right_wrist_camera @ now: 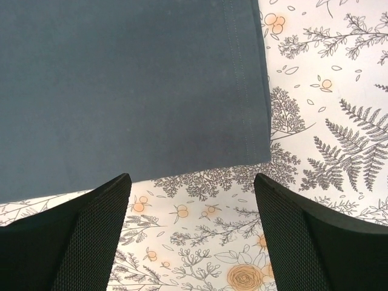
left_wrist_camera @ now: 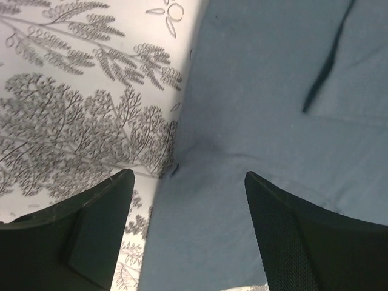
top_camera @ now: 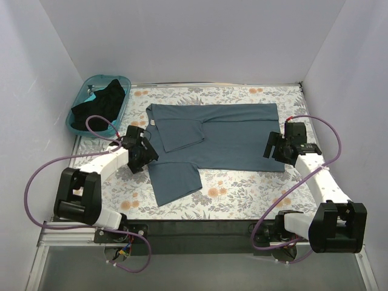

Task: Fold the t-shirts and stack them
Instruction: Fold the tshirt

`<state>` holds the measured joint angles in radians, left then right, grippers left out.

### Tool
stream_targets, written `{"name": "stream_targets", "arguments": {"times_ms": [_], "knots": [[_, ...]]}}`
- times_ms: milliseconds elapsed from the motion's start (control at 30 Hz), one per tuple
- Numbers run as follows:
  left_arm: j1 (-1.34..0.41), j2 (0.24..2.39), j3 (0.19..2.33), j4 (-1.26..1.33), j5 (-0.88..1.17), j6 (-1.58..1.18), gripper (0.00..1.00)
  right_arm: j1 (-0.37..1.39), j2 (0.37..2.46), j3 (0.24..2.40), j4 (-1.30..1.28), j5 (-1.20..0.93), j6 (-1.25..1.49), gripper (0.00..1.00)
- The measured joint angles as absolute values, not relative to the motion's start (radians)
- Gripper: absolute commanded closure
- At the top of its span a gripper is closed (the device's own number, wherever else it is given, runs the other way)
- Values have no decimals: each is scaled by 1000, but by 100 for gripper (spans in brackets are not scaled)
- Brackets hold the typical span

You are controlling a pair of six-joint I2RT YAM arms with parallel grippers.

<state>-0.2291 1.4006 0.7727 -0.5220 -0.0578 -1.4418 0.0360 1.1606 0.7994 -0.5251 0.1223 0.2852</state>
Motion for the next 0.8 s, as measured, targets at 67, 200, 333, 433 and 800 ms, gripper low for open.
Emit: {"name": "stream_targets", "arguments": {"times_ms": [67, 200, 333, 433, 800], "knots": [[-239, 1463, 807, -527, -72, -1458, 38, 45, 1163, 793, -525, 133, 292, 28], [-251, 1541, 898, -531, -106, -1486, 46, 62, 1169, 787, -525, 133, 305, 30], [-253, 1570, 963, -545, -151, -1485, 46, 63, 1157, 768, -525, 151, 311, 32], [-254, 1599, 980, -563, -177, -1474, 46, 61, 1137, 755, -529, 168, 310, 33], [-258, 1603, 928, -608, -175, -1469, 47, 54, 1117, 754, -548, 208, 310, 39]]}}
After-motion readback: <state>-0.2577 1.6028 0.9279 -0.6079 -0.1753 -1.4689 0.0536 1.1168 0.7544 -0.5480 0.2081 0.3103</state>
